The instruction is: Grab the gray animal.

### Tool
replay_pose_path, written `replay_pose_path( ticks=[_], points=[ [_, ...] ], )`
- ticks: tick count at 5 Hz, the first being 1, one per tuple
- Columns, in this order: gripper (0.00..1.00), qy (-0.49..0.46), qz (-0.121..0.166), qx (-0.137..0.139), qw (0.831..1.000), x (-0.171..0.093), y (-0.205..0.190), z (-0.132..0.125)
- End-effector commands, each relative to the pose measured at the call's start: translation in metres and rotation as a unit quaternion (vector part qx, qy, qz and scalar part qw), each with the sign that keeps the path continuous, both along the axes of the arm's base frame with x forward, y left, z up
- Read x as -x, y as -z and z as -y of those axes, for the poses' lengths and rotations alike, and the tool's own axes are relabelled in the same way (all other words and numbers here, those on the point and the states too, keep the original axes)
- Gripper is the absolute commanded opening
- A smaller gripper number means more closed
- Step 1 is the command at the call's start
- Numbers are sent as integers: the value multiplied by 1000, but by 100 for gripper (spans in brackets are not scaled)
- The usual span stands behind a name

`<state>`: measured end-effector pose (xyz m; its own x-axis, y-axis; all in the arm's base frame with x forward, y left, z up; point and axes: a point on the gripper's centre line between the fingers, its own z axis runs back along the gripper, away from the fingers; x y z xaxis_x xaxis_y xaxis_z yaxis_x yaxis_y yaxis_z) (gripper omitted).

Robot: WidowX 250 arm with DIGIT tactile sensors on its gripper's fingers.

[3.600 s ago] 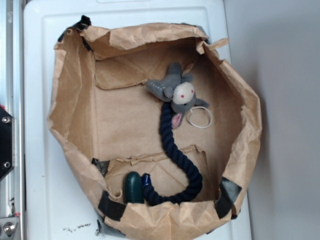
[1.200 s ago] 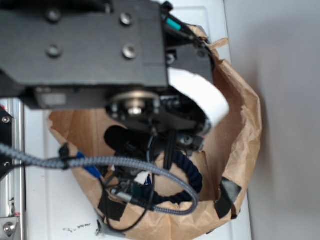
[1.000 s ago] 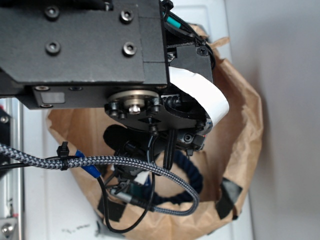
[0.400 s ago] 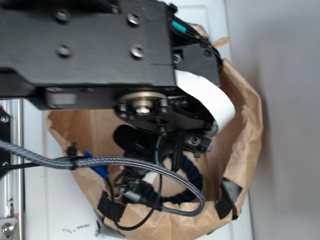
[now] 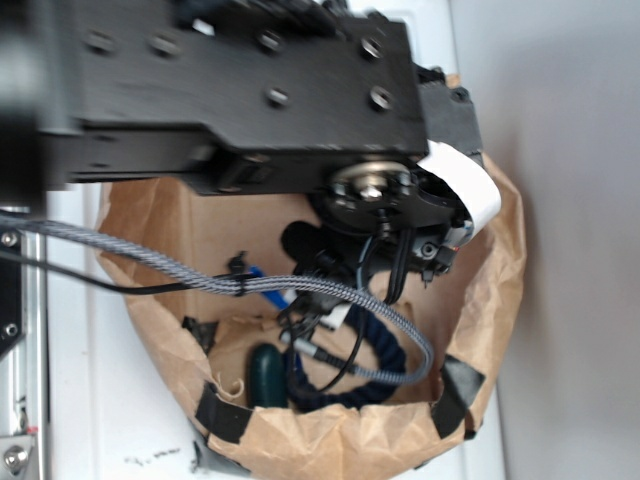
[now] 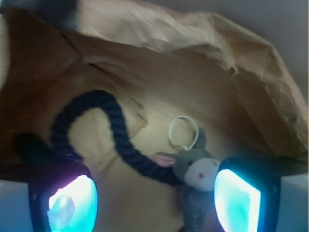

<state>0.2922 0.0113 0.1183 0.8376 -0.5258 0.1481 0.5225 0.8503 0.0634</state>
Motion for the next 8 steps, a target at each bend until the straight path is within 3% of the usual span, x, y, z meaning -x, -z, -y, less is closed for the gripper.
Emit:
replay_pose_path(
  ticks=[1,3,4,6,7,8],
  points=[
    [100,26,19,-44,999,-3,30,-14],
    [100,35,38,-52,997,3,42,-18],
    [100,19,39,-65,997,-10,55,-21],
    [100,30,38,-61,997,-11,60,-38],
    [100,13,67,-76,995,-16,73,-33],
    [95,14,73,-74,994,-13,74,-33]
  ],
)
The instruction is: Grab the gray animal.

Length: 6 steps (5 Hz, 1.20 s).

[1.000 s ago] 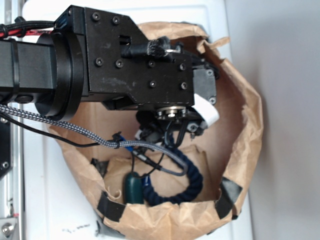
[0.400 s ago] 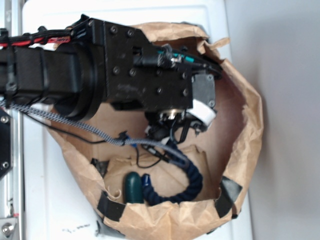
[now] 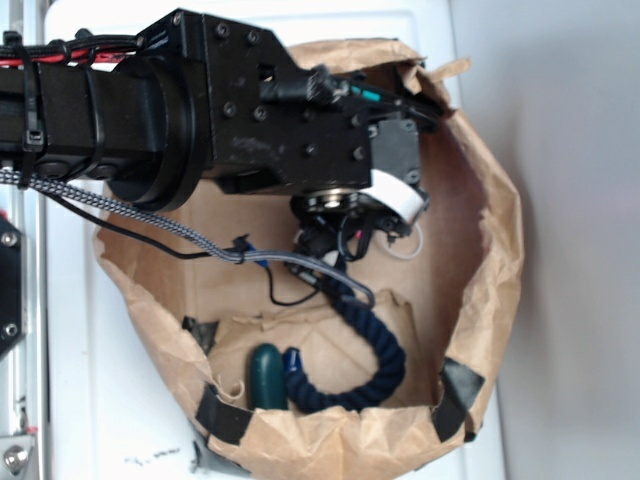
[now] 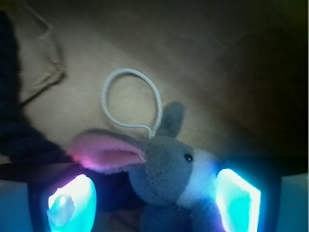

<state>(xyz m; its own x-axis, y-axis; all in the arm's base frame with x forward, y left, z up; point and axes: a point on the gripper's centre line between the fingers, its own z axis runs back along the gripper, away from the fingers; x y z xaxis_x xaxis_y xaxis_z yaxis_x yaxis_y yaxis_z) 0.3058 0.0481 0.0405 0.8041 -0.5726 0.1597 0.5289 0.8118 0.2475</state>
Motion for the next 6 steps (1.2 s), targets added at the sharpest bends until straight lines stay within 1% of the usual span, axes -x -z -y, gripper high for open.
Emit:
replay_pose_path(
  ticks=[1,2,4,5,6],
  points=[
    [0,-5,17,7,1000,3,-5,2],
    [0,-8,24,6,1000,6,-4,2],
    [0,-11,28,7,1000,9,-3,4],
    [0,-11,29,10,999,12,-5,3],
    [0,-6,26,20,999,18,-14,4]
  ],
)
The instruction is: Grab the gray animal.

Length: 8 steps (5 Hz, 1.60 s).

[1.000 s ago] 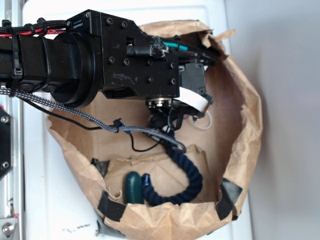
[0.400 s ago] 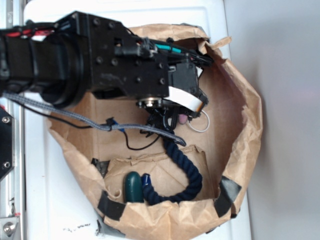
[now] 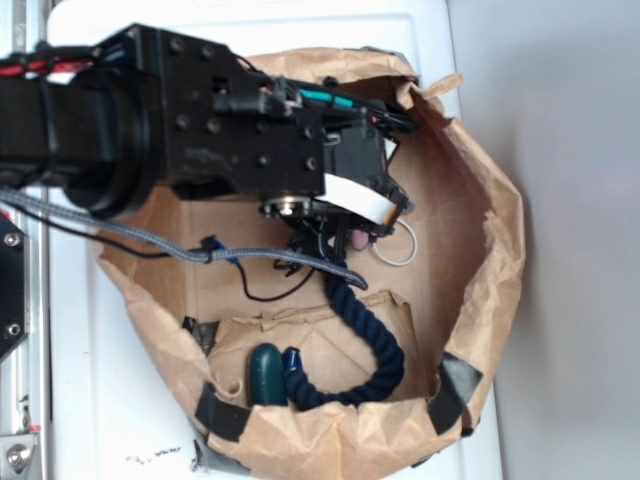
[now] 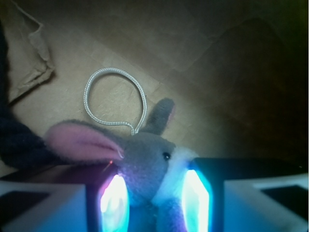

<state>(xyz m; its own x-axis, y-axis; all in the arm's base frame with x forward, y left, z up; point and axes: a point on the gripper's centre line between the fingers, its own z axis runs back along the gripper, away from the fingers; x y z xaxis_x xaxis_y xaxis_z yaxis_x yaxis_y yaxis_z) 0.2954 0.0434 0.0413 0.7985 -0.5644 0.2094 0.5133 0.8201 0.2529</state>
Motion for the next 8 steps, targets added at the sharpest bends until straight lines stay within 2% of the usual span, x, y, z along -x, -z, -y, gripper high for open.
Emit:
replay_pose_path(
  ticks=[1,2,3,4,5,6,7,8],
  points=[
    [0,8,-19,28,999,20,-35,6],
    [0,-16,-6,49,999,40,-73,19],
    [0,1,-32,78,996,41,-95,21],
    [0,-26,-24,72,997,37,-102,25],
    [0,-103,-16,84,991,33,-105,27],
    [100,-83,-12,69,994,30,-93,25],
    [100,-53,-6,56,997,26,-82,15],
    [100,-26,-10,59,998,17,-66,5]
  ],
)
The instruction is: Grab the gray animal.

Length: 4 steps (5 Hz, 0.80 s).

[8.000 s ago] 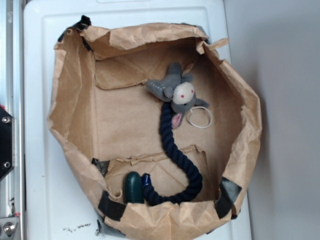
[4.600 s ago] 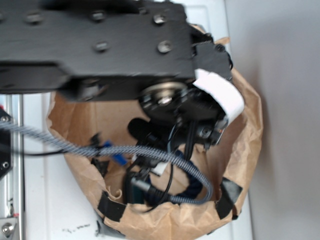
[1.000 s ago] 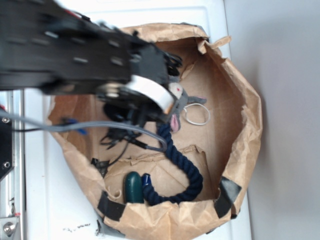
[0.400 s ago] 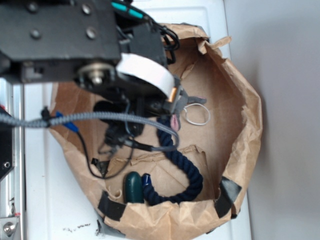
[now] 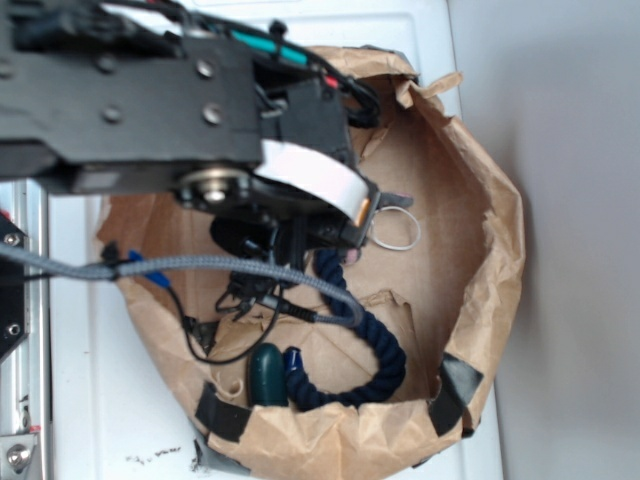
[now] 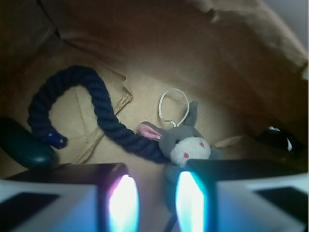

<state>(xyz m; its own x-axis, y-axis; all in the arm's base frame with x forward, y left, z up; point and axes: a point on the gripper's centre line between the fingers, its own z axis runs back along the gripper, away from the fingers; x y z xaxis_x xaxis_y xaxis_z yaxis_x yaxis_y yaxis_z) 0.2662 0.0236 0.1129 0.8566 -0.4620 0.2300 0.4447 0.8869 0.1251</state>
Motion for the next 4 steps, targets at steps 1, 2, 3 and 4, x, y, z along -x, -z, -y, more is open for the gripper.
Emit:
replay_pose_path(
  ticks=[1,2,3,4],
  points=[
    [100,42,26,-6,999,-18,22,-21],
    [100,71,3,-10,997,-21,27,-29],
    [100,99,-23,-25,995,-16,29,-37],
    [100,96,-55,-59,992,-13,26,-46]
  ],
)
